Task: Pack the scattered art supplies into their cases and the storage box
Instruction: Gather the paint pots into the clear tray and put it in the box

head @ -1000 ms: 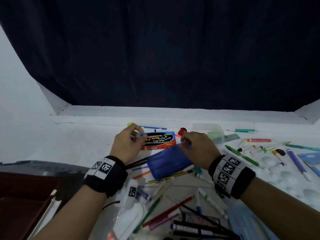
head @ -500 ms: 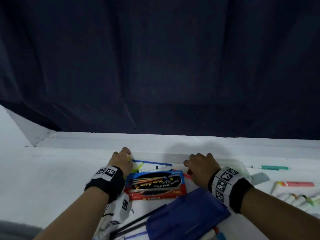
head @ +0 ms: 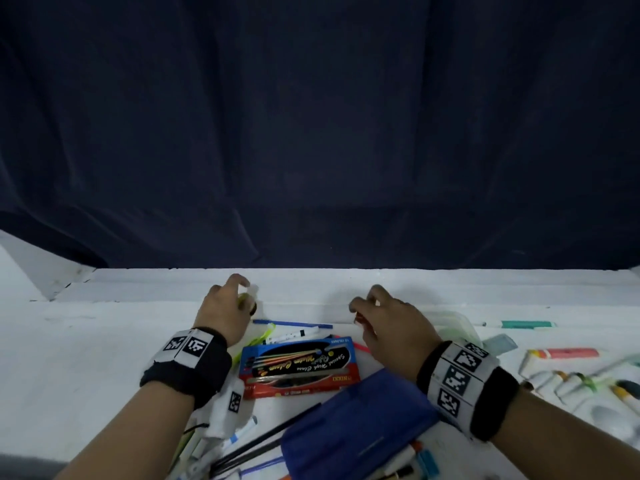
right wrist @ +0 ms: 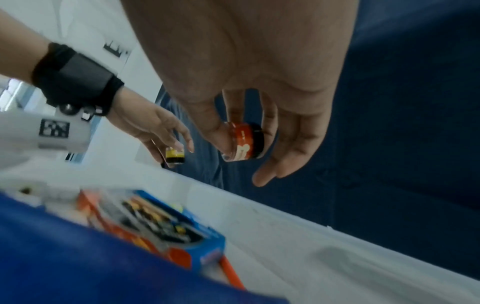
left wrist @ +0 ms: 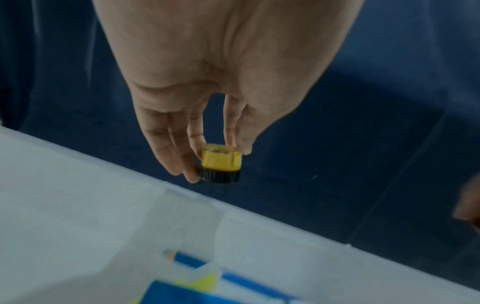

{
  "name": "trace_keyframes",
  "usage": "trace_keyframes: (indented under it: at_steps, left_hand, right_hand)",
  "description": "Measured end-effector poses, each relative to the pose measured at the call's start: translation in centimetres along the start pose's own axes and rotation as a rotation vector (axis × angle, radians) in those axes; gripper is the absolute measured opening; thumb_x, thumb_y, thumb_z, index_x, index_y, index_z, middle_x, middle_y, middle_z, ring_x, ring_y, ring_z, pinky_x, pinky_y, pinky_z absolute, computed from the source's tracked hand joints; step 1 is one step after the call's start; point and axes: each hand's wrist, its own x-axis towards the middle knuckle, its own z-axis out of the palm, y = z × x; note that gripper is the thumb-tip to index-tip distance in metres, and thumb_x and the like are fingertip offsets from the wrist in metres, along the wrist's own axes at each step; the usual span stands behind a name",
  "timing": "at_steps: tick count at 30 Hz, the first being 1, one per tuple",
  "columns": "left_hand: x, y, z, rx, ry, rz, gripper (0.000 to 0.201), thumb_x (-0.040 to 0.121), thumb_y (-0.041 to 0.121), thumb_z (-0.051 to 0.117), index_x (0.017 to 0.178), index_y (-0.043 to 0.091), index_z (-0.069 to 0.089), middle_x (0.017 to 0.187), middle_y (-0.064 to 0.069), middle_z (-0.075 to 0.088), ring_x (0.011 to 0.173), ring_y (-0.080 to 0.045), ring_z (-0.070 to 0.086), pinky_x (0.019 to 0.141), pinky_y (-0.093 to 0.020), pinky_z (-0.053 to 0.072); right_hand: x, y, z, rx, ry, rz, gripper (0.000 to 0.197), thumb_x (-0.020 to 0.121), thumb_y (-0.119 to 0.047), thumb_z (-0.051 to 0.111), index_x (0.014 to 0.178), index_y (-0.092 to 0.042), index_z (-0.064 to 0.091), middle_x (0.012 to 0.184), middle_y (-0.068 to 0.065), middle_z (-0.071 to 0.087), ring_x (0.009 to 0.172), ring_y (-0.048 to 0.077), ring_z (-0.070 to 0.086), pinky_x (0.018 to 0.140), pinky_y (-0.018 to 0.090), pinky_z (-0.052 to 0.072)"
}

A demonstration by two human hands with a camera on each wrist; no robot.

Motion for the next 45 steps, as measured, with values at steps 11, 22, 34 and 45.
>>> trace_keyframes:
  at_steps: [11, 22, 34, 45]
  left_hand:
    - [-17.5, 6.9, -7.0, -0.802, -0.081, 0.14, 0.015, 0.095, 0.021, 0.062, 0.102, 0.008, 0.062, 0.099, -0.015, 0.067, 0.072, -0.022, 0.074, 0.076, -0.029, 0.06]
    - [-31.9, 0.8, -7.5, -1.1, -0.327, 0.077, 0.039, 0.075, 0.011, 0.077, 0.114, 0.01, 0.069, 0.108, -0.024, 0.068, 0.108, -0.038, 0.066, 0.097, -0.045, 0.051]
    - [-37.8, -4.6, -3.5, -0.323, -0.336, 0.324, 0.03, 0.075, 0.028, 0.084, 0.098, 0.039, 0.069, 0.099, 0.025, 0.07, 0.098, 0.002, 0.064, 0.082, -0.013, 0.045]
    - [-37.5, -5.7, -0.9, -0.272, -0.248, 0.505, 0.037, 0.069, 0.038, 0.086, 0.101, 0.04, 0.067, 0.096, 0.026, 0.066, 0.092, 0.006, 0.058, 0.078, -0.007, 0.041]
  right_hand:
    - [-12.0, -6.8, -5.4, 0.585, 0.251, 0.07, 0.028, 0.079, -0.008, 0.066, 0.1, -0.027, 0.066, 0.098, -0.002, 0.062, 0.088, 0.012, 0.058, 0.078, 0.021, 0.048]
    - [-23.4, -13.8, -2.8, 0.749, -0.116, 0.004, 0.018, 0.096, -0.02, 0.06, 0.113, -0.02, 0.066, 0.11, -0.009, 0.063, 0.096, 0.006, 0.06, 0.088, 0.025, 0.049]
    - [-26.2, -17.7, -0.1, 0.239, -0.334, -0.23, 0.028, 0.084, -0.028, 0.062, 0.112, -0.025, 0.062, 0.108, -0.004, 0.057, 0.099, 0.016, 0.055, 0.075, 0.029, 0.041]
    - [-27.3, -17.6, 0.4, 0.218, -0.344, -0.073, 0.035, 0.087, -0.05, 0.057, 0.117, -0.031, 0.061, 0.107, -0.005, 0.053, 0.098, 0.014, 0.054, 0.082, 0.038, 0.049]
